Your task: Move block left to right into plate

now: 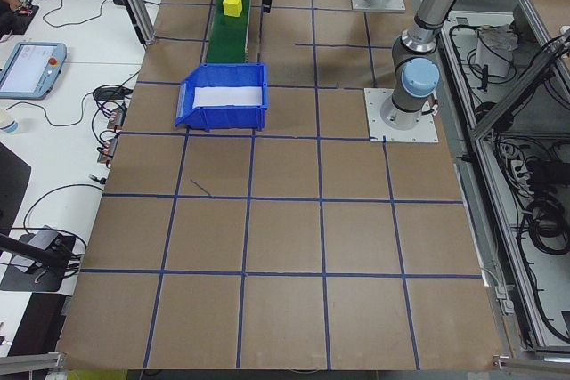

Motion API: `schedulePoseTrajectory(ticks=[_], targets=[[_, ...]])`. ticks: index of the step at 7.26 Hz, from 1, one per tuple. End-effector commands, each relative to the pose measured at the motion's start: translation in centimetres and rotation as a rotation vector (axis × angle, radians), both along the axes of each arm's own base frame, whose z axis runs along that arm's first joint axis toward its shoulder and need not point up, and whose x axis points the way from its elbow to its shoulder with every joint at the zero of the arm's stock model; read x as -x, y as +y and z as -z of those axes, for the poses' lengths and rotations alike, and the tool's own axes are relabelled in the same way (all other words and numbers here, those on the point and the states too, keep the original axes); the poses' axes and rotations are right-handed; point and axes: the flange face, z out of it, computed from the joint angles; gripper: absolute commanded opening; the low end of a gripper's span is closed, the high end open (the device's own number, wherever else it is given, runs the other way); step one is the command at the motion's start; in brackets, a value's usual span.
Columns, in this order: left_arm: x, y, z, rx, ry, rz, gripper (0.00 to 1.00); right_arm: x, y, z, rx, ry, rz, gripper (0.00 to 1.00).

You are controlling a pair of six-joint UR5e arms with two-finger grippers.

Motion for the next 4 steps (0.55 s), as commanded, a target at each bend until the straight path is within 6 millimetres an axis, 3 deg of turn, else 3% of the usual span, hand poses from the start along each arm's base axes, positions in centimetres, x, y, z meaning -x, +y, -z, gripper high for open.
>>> schedulePoseTrajectory(ticks=[1, 2, 3, 4], targets=[[0.0, 0.1, -0.1, 0.001, 0.0, -0.001, 1.0, 12.2, 5.6, 0.0, -0.039, 0.008, -0.011, 0.24], [0.0, 0.1, -0.1, 0.001, 0.0, -0.001, 1.0, 17.1, 9.4, 1.2, -0.064, -0.012, -0.024, 0.24], [0.1, 0.1, -0.2, 0.002, 0.0, 0.001, 1.0, 20.3, 12.2, 3.1, -0.075, -0.023, 0.013, 0.24], [0.1, 0.2, -0.1, 0.001, 0.0, 0.001, 1.0, 22.4, 13.4, 3.5, -0.06, -0.012, 0.026, 0.24]])
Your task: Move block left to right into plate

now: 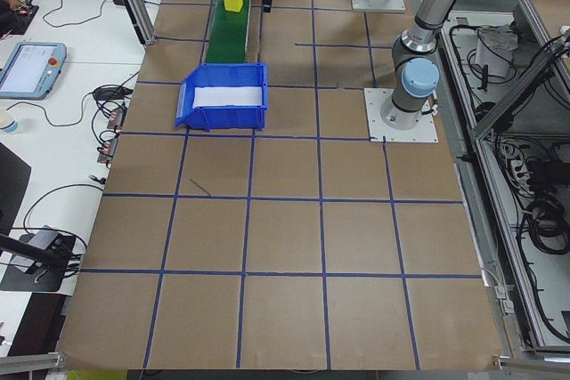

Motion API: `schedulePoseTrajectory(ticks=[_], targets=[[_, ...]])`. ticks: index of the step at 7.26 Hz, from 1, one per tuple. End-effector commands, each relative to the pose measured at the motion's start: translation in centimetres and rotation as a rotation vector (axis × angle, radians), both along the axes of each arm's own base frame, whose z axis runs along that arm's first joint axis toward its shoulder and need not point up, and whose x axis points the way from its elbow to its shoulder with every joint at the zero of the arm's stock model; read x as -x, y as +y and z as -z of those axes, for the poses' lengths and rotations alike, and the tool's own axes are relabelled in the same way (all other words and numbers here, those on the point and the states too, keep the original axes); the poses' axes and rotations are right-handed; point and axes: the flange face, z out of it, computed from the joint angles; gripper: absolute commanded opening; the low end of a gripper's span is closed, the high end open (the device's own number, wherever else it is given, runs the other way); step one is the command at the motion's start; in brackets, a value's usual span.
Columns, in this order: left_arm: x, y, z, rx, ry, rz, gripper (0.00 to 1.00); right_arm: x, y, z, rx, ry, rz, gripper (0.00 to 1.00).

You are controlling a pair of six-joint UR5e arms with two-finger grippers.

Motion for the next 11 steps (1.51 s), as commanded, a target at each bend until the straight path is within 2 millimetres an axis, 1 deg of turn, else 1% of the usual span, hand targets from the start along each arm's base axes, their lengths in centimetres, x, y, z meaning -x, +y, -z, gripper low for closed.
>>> schedulePoseTrajectory(ticks=[1, 2, 3, 4, 5, 6, 7, 8, 9, 10, 11], targets=[[0.0, 0.0, 0.0, 0.0, 0.0, 0.001, 1.0, 5.0, 3.7, 3.3, 0.003, -0.043, 0.042, 0.3], [0.0, 0.1, 0.0, 0.0, -0.002, 0.0, 1.0, 5.2, 3.9, 3.8, -0.009, -0.046, 0.046, 0.41], [0.0, 0.2, 0.0, -0.006, -0.003, 0.0, 1.0, 5.4, 4.0, 6.1, -0.033, -0.064, 0.049, 0.45], [0.0, 0.2, 0.1, -0.011, -0.005, 0.0, 1.0, 5.4, 3.7, 6.4, -0.023, -0.076, 0.051, 0.94], [0.0, 0.3, 0.3, -0.017, -0.007, 0.001, 1.0, 5.3, 3.9, 6.5, -0.038, -0.075, 0.057, 1.0], [0.0, 0.3, 0.5, -0.031, -0.008, 0.003, 1.0, 5.6, 3.8, 5.6, -0.029, -0.061, 0.057, 1.0], [-0.2, 0.0, 0.8, -0.035, -0.009, 0.001, 1.0, 5.0, 4.1, 2.1, 0.001, -0.038, 0.058, 1.0], [-0.2, -0.1, 1.1, -0.043, -0.01, 0.009, 1.0, 2.2, 4.8, -3.2, -0.002, -0.054, 0.073, 1.0], [-0.3, -0.4, 1.5, -0.049, -0.017, 0.007, 1.0, -4.0, 1.6, -6.1, 0.048, -0.102, 0.054, 1.0], [-0.3, -0.3, 2.0, -0.059, -0.02, 0.01, 1.0, -10.2, -2.7, -6.9, 0.093, -0.139, 0.037, 1.0], [-0.3, -0.3, 2.2, -0.064, -0.022, 0.008, 1.0, -15.5, -6.0, -6.3, 0.13, -0.237, 0.106, 1.0]])
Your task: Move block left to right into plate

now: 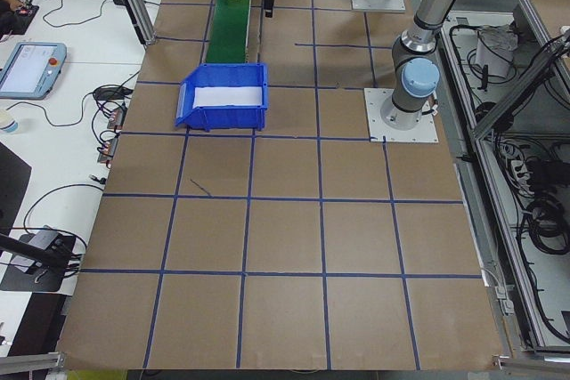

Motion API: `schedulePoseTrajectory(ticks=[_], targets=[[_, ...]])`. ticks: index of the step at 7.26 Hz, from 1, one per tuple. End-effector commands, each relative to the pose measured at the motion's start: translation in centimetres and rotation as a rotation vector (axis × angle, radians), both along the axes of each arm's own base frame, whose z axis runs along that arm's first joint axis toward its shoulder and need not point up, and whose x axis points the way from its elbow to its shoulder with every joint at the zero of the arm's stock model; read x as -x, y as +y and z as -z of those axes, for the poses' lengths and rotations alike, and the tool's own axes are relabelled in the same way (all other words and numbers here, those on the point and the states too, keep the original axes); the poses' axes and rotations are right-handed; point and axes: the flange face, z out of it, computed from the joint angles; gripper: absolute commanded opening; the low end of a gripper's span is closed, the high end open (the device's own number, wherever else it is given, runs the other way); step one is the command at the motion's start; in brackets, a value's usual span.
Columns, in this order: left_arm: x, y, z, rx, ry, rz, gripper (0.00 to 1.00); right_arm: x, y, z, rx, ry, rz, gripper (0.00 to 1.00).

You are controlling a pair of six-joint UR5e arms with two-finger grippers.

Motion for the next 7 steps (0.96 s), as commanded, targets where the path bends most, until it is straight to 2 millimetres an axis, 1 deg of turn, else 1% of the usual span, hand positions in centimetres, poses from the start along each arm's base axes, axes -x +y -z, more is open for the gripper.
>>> schedulePoseTrajectory(ticks=[1, 2, 3, 4, 5, 6, 7], targets=[[0.0, 0.0, 0.6, -0.014, -0.002, 0.002, 1.0, -11.3, -6.3, 0.4, 0.059, -0.172, 0.072, 1.0], [0.0, 0.0, 0.9, -0.027, -0.003, 0.0, 1.0, -15.0, -8.8, -0.1, 0.095, -0.279, 0.186, 1.0], [0.1, 0.1, 2.2, -0.069, -0.003, 0.0, 1.0, -20.0, -11.7, -0.5, 0.089, -0.311, 0.231, 1.0], [0.0, 0.2, 2.5, -0.073, -0.003, -0.001, 1.0, -22.3, -13.1, 0.3, 0.061, -0.325, 0.316, 1.0], [-0.1, 0.2, 2.6, -0.074, -0.006, -0.001, 1.0, -22.9, -13.0, 0.9, 0.042, -0.331, 0.339, 1.0], [-0.2, -0.3, 2.5, -0.073, -0.007, -0.005, 1.0, -23.1, -13.0, 1.6, 0.027, -0.335, 0.351, 1.0], [-0.2, -1.2, 2.9, -0.067, -0.002, -0.006, 1.0, -23.1, -13.0, 2.1, 0.017, -0.337, 0.362, 1.0]])
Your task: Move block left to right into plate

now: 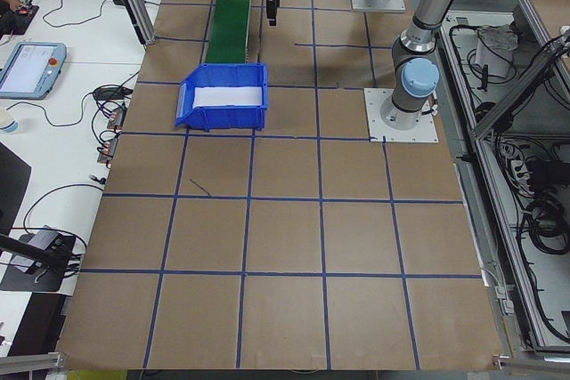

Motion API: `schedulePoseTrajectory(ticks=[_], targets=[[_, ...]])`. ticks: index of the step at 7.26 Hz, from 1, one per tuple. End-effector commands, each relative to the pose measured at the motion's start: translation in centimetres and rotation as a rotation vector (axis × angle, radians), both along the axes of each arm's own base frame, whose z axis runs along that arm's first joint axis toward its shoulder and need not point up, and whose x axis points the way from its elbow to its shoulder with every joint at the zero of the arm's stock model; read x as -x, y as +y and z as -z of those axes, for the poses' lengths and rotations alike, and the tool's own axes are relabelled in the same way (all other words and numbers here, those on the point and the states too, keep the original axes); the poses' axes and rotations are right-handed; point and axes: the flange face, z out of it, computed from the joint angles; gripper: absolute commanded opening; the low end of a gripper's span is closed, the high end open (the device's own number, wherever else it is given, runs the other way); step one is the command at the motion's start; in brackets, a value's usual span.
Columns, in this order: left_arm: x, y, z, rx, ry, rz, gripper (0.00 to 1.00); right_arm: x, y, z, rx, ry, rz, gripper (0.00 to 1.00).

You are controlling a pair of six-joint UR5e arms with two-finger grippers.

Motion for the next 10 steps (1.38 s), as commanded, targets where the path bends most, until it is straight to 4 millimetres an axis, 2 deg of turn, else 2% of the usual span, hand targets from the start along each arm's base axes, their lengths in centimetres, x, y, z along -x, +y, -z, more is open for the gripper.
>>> schedulePoseTrajectory(ticks=[1, 2, 3, 5, 7, 8, 9, 10], targets=[[0.1, -0.9, 0.2, 0.015, 0.003, -0.001, 1.0, -0.3, -0.1, 2.0, -0.036, -0.015, 0.011, 1.0], [0.1, -1.0, 0.0, 0.027, 0.005, -0.004, 1.0, -0.6, 0.6, 3.0, -0.059, -0.021, 0.011, 1.0], [-0.1, -1.4, -0.9, 0.088, 0.007, -0.002, 1.0, -0.6, 0.6, 3.1, -0.054, -0.021, 0.014, 1.0], [0.3, -0.1, -2.2, 0.117, 0.016, 0.004, 1.0, -0.6, 0.3, 3.1, -0.024, -0.012, 0.002, 1.0], [0.4, 0.4, -3.6, 0.148, 0.02, 0.006, 1.0, -0.6, 0.5, 5.8, -0.058, -0.02, -0.027, 1.0], [0.6, 0.9, -4.0, 0.157, 0.023, 0.011, 1.0, -0.6, 0.6, 6.0, -0.061, -0.013, -0.029, 1.0], [0.1, 0.8, -4.2, 0.163, 0.02, 0.006, 1.0, -0.1, 0.3, 8.1, -0.089, 0.002, -0.031, 1.0], [-0.4, 0.6, -4.2, 0.162, 0.018, -0.008, 1.0, 0.6, 0.1, 8.7, -0.087, 0.063, -0.052, 0.86]])
